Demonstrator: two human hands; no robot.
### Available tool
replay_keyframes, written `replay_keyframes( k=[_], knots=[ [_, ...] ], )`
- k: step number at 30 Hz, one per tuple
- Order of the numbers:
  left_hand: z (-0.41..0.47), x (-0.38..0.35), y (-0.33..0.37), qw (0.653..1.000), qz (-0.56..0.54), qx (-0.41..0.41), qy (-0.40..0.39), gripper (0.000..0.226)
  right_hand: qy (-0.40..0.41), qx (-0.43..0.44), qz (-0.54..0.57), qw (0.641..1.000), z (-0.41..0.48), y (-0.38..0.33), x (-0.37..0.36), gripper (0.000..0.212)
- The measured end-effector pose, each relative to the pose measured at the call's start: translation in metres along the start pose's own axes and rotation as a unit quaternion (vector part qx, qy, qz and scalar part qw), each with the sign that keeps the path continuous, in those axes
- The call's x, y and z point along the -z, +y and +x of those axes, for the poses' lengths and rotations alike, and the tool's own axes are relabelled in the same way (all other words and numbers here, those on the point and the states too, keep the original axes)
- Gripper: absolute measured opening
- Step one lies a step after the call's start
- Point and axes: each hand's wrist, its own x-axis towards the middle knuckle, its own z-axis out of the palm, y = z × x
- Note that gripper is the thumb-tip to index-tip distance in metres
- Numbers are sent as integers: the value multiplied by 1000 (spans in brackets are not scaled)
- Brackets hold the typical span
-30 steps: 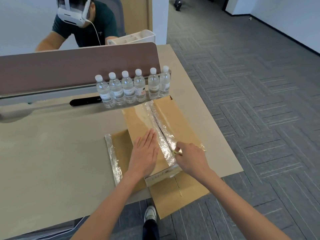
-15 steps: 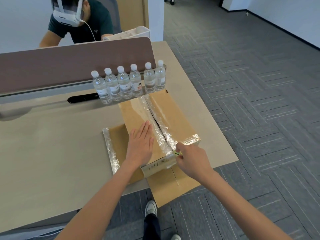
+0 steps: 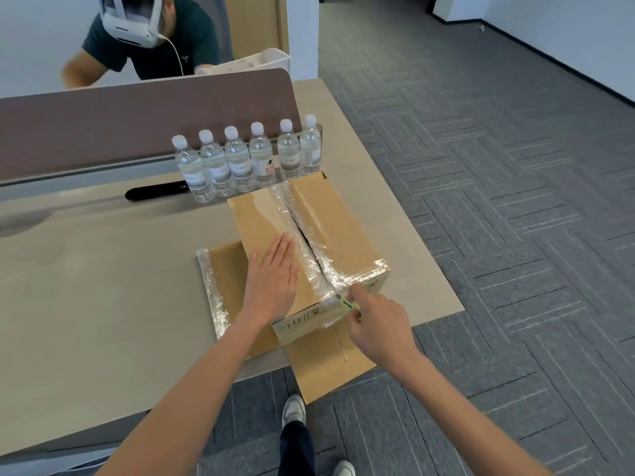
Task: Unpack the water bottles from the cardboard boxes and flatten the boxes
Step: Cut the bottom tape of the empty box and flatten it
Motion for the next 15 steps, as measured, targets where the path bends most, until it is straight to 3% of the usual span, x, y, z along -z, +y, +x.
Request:
replay_keyframes(
  k=[8,15],
  knots=[
    [-2,3,-3,999,-26,-23,-7,65,3,-27,71,997,-34,13,-25,23],
    [-42,10,8,990,-23,-138,-18,75,34,43,52,997,-26,25,-28,21]
  ],
)
